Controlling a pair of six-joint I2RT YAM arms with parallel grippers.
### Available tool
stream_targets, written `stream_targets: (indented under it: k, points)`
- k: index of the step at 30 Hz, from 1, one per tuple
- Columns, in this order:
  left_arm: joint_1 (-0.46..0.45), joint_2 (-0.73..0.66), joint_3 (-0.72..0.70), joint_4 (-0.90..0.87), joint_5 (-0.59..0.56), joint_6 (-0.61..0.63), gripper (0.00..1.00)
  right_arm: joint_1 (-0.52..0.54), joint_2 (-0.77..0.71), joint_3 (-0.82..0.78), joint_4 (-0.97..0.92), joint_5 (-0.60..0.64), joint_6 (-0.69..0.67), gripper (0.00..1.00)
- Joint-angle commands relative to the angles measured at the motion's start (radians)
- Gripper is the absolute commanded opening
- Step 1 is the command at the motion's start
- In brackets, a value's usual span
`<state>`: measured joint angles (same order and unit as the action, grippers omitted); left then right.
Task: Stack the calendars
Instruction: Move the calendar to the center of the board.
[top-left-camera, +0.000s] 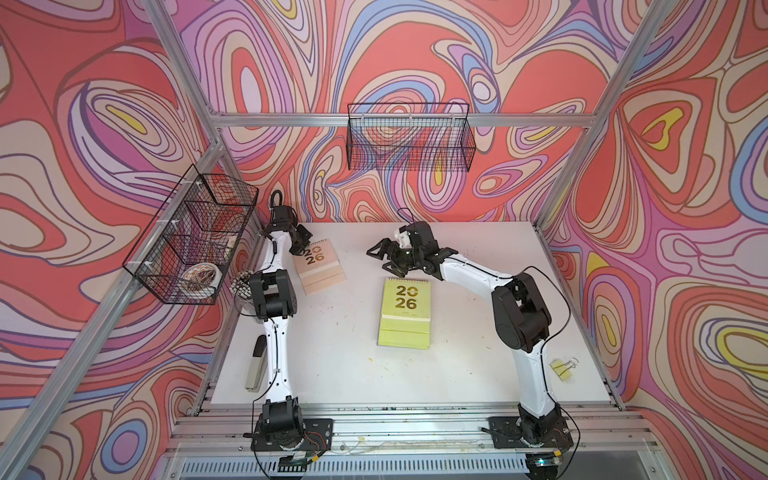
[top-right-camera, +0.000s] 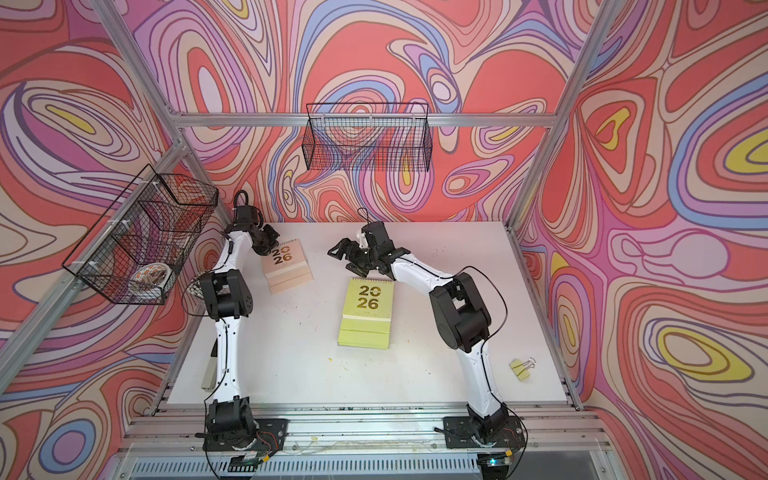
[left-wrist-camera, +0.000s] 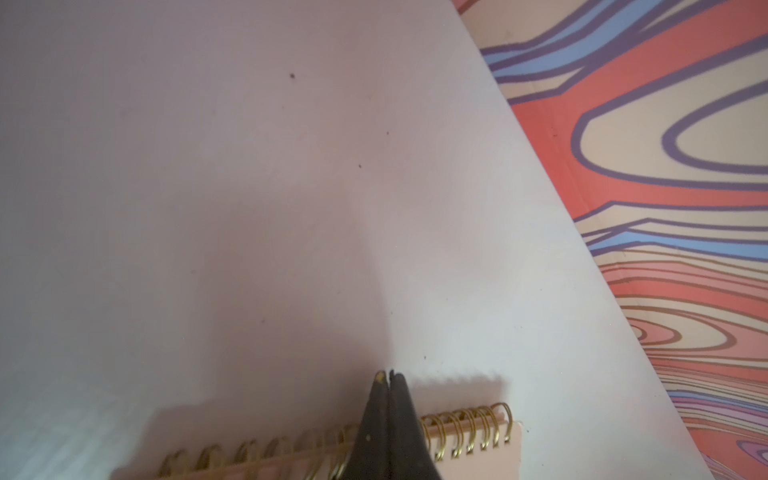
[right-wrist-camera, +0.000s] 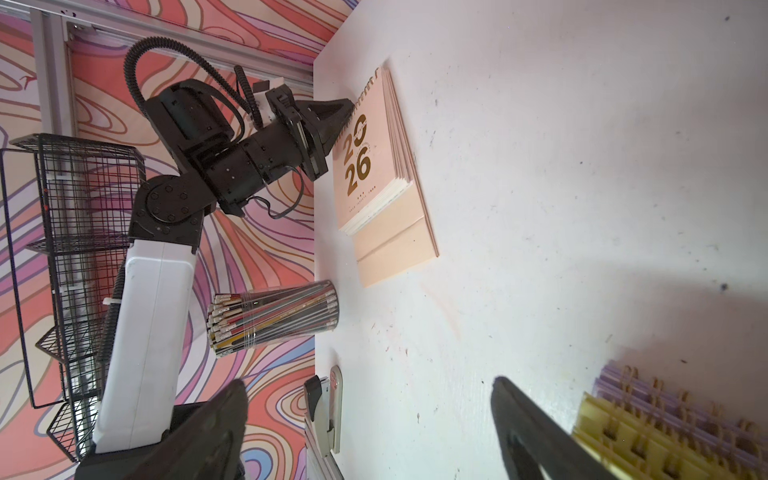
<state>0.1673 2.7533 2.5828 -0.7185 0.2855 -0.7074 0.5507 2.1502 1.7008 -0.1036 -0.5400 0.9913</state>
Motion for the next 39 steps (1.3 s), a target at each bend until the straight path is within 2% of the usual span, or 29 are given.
stream_targets:
  k: [1, 7, 13, 18, 30, 39]
  points:
    - [-0.017, -0.028, -0.088, -0.134, 0.015, 0.016, 0.0, 0.002, -0.049, -0.01, 0.018, -0.005, 0.01, 0.92]
    - [-0.027, -0.123, -0.27, -0.119, 0.057, 0.02, 0.0, 0.003, -0.023, 0.105, -0.109, -0.001, -0.018, 0.92]
    - [-0.046, -0.252, -0.501, -0.042, 0.087, 0.011, 0.0, 0.006, 0.024, 0.119, -0.097, -0.03, 0.039, 0.92]
    - [-0.072, -0.329, -0.63, -0.008, 0.102, 0.018, 0.0, 0.035, 0.06, 0.168, -0.151, 0.021, 0.051, 0.91]
    - [-0.098, -0.53, -0.758, -0.019, 0.041, 0.096, 0.0, 0.121, 0.183, 0.342, -0.324, 0.175, 0.068, 0.91]
    - [-0.106, -0.683, -0.833, -0.145, -0.14, 0.249, 0.0, 0.169, 0.239, 0.372, -0.371, 0.245, 0.099, 0.89]
